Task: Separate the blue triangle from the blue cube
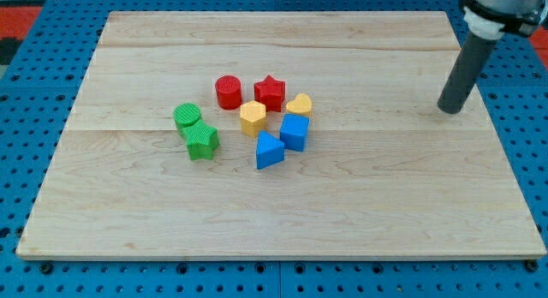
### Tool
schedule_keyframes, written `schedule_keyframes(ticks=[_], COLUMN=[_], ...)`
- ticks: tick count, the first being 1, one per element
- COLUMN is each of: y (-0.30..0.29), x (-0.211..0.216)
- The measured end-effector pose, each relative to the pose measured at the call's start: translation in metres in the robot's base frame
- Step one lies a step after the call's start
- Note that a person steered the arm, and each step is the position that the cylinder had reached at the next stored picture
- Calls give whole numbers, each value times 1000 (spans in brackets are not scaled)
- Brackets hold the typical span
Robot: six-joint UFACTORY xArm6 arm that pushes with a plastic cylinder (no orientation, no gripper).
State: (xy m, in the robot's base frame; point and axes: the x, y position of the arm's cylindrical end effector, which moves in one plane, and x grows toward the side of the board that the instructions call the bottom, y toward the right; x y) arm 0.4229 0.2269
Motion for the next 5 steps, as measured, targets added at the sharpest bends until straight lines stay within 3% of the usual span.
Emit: schedule_keyframes(ticks=[1, 2, 3, 4, 5], y=[-48, -134, -247, -272, -231], x=[51, 102, 106, 75, 52])
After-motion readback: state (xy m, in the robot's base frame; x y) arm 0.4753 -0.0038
